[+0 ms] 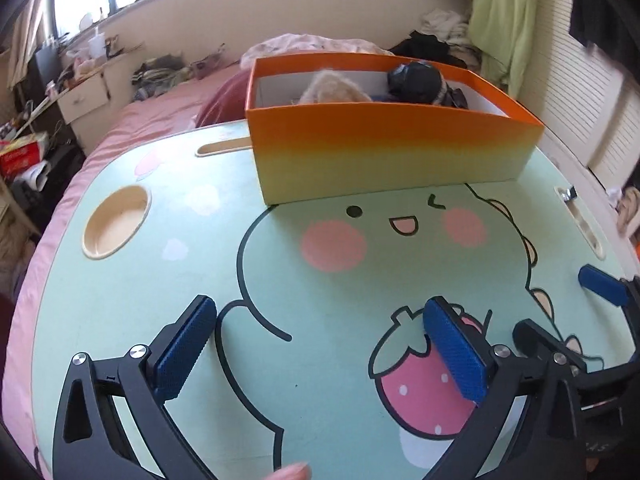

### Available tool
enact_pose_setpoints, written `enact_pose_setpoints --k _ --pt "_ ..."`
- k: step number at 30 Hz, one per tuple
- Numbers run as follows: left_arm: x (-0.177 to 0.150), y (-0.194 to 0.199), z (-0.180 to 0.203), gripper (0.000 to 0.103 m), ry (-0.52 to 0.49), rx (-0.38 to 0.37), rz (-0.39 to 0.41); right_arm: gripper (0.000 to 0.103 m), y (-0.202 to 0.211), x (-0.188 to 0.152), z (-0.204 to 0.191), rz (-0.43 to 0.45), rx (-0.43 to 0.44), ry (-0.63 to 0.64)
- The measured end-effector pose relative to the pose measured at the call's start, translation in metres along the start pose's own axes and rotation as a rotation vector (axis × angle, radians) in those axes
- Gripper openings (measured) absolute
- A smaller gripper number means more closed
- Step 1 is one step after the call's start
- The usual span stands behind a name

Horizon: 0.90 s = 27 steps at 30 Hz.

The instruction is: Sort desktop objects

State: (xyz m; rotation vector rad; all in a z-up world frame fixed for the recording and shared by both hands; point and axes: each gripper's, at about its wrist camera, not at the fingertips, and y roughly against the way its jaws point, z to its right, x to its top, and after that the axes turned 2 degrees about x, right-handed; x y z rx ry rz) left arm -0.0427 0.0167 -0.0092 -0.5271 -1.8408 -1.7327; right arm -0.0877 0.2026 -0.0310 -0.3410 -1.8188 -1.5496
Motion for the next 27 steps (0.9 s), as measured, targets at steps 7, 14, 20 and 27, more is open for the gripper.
enact_pose_setpoints --k 7,14,20,27 --pt "0.0029 0.0004 0.0026 0.103 -0.021 -0.021 -0.002 0.103 -0.0057 -0.0015 0.0014 0.005 0.004 0.003" --pt "0.0032 0.0014 0.0006 0.103 -0.023 -0.027 -0.002 0.103 -0.0051 -0.0006 0.0006 0.006 0.001 0.006" --pt "0.0040 0.0009 0.0018 0.103 -0.024 -0.029 -0.002 0.103 -0.0051 -0.0005 0.0007 0.006 0.000 0.007" --pt "0.0044 0.0007 0.0018 0.103 -0.023 -0.029 -0.001 0.103 -0.0051 -0.0007 0.0008 0.006 0.000 0.007"
